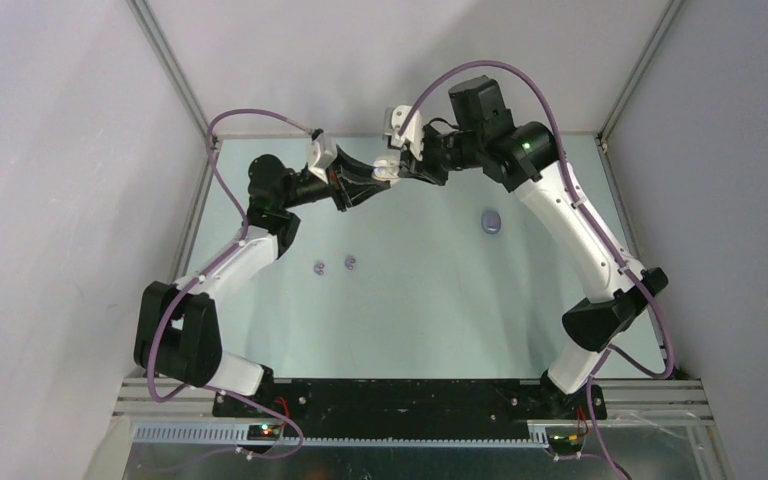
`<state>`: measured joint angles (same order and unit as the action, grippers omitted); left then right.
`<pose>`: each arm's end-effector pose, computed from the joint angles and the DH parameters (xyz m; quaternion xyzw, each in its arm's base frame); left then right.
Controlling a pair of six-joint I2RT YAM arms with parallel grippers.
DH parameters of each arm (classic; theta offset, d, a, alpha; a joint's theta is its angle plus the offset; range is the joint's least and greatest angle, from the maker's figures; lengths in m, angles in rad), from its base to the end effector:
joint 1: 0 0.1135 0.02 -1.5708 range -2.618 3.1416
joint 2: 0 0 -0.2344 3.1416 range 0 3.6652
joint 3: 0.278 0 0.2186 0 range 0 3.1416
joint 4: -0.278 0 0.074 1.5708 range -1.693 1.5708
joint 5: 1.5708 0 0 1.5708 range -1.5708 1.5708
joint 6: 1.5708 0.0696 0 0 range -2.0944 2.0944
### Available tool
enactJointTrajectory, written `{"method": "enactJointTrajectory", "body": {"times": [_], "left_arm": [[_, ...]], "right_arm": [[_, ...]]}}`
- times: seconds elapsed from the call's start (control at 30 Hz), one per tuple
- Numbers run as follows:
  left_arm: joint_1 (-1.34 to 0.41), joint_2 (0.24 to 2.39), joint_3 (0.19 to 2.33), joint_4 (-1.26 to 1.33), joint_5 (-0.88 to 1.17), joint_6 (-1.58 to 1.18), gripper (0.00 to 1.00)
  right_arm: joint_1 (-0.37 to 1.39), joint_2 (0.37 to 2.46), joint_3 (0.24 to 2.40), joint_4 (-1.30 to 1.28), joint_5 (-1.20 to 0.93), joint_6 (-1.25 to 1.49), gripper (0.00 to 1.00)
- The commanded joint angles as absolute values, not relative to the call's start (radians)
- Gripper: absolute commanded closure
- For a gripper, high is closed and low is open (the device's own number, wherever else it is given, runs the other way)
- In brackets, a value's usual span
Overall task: Insert the wireless bluetooth earbuds into the charging case
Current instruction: Adjust the earbud with the charging case.
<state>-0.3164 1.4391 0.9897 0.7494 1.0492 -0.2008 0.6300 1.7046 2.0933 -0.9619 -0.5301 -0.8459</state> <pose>0.2744 -0.1533 0.3407 0.4321 0.4895 -0.4655 0.5974 0.2505 0.2262 0.4083 -0.6629 0.5427 0.1790 0.4838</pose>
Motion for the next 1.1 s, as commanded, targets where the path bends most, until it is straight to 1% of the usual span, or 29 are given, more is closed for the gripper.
{"method": "enactJointTrajectory", "body": {"times": [0.0,0.17,0.37,0.43,0.57,0.63,0.73,0.83,0.9,0.93,0.97,1.0,1.07], "left_arm": [[-0.339,1.412,1.012,0.804,1.047,-0.176,1.00],[-0.342,1.409,1.003,0.811,1.038,-0.175,1.00],[-0.342,1.411,0.995,0.816,1.017,-0.177,1.00],[-0.342,1.416,0.994,0.816,0.996,-0.186,1.00],[-0.342,1.428,0.993,0.826,0.958,-0.207,1.00],[-0.342,1.435,0.994,0.831,0.943,-0.219,1.00],[-0.342,1.441,1.001,0.831,0.940,-0.223,1.00],[-0.341,1.445,1.006,0.821,0.942,-0.221,1.00],[-0.340,1.447,1.013,0.811,0.944,-0.221,1.00],[-0.339,1.447,1.015,0.802,0.949,-0.221,1.00],[-0.338,1.448,1.016,0.799,0.952,-0.220,1.00],[-0.337,1.449,1.018,0.791,0.958,-0.220,1.00],[-0.333,1.448,1.021,0.776,0.973,-0.216,1.00]], "right_arm": [[0.655,1.751,2.158,-0.915,-0.455,-0.645,0.87],[0.661,1.785,2.205,-0.930,-0.397,-0.555,0.87],[0.681,1.803,2.236,-0.936,-0.294,-0.459,0.84],[0.684,1.805,2.248,-0.939,-0.290,-0.422,0.83],[0.704,1.801,2.257,-0.960,-0.293,-0.403,0.75],[0.706,1.789,2.260,-0.975,-0.292,-0.400,0.69],[0.699,1.772,2.270,-1.001,-0.291,-0.399,0.65],[0.650,1.732,2.283,-1.007,-0.388,-0.385,0.60],[0.606,1.704,2.275,-1.002,-0.499,-0.381,0.56],[0.577,1.694,2.266,-1.003,-0.595,-0.407,0.54],[0.564,1.672,2.242,-1.009,-0.629,-0.430,0.50],[0.543,1.650,2.226,-1.012,-0.690,-0.485,0.48],[0.521,1.614,2.132,-1.002,-0.731,-0.564,0.42]]}}
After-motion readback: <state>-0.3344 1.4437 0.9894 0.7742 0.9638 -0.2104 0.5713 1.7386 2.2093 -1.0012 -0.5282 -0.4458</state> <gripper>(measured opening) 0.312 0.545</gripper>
